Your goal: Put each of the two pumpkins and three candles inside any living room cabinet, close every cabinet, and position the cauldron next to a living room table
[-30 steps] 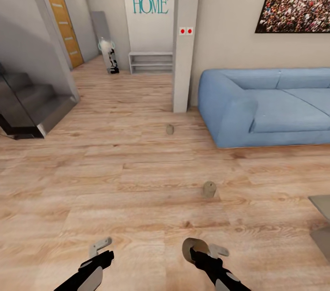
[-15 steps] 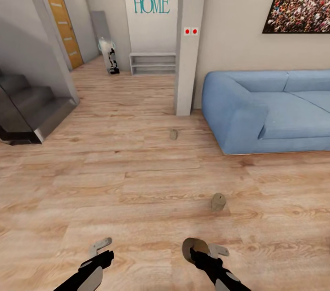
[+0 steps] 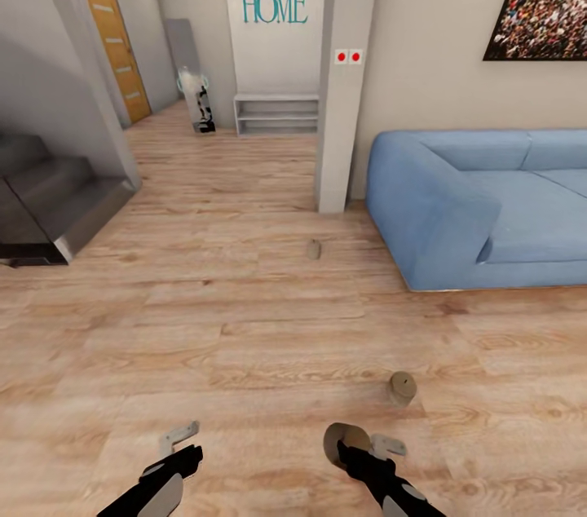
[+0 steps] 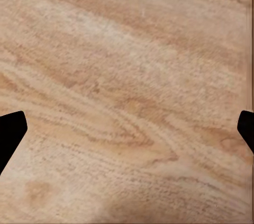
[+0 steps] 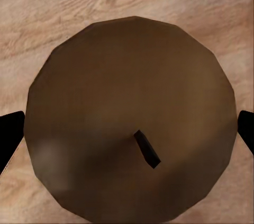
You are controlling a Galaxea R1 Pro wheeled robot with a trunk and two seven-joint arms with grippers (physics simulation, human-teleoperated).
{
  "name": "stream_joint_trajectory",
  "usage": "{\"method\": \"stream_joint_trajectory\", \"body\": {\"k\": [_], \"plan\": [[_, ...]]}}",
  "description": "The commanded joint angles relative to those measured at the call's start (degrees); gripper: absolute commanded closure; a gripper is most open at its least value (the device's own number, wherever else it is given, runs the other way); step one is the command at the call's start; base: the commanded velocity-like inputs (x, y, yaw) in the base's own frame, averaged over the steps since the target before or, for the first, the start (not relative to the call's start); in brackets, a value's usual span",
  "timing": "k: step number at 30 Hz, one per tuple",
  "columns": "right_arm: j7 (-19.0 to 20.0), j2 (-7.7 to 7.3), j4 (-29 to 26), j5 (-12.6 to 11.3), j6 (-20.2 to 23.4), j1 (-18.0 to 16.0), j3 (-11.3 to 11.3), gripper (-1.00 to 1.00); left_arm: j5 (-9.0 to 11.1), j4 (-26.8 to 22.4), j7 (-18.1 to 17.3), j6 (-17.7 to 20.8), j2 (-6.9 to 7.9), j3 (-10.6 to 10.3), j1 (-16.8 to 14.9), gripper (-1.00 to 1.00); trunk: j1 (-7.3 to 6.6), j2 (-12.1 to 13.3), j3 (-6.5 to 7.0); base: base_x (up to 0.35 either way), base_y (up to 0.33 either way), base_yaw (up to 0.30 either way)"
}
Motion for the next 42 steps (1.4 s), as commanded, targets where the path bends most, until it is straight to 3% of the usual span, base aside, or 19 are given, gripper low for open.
{"method": "stream_joint_trajectory", "body": {"k": [1,42], "plan": [[0.2,-0.04,0.1,-0.6,-0.4,-0.1,0.3,1.0,0.3,-0.1,0.5,0.1,0.08,-0.5,0.0,-1.0,0.03,0.0,-0.05,0.323,0.0,0.001],[0.1,-0.02,0.1,-0.6,-0.3,0.0,0.4,1.0,0.4,-0.1,0.5,0.1,0.08,-0.5,0.0,-1.0,0.03,0.0,-0.05,0.323,0.0,0.0]]}}
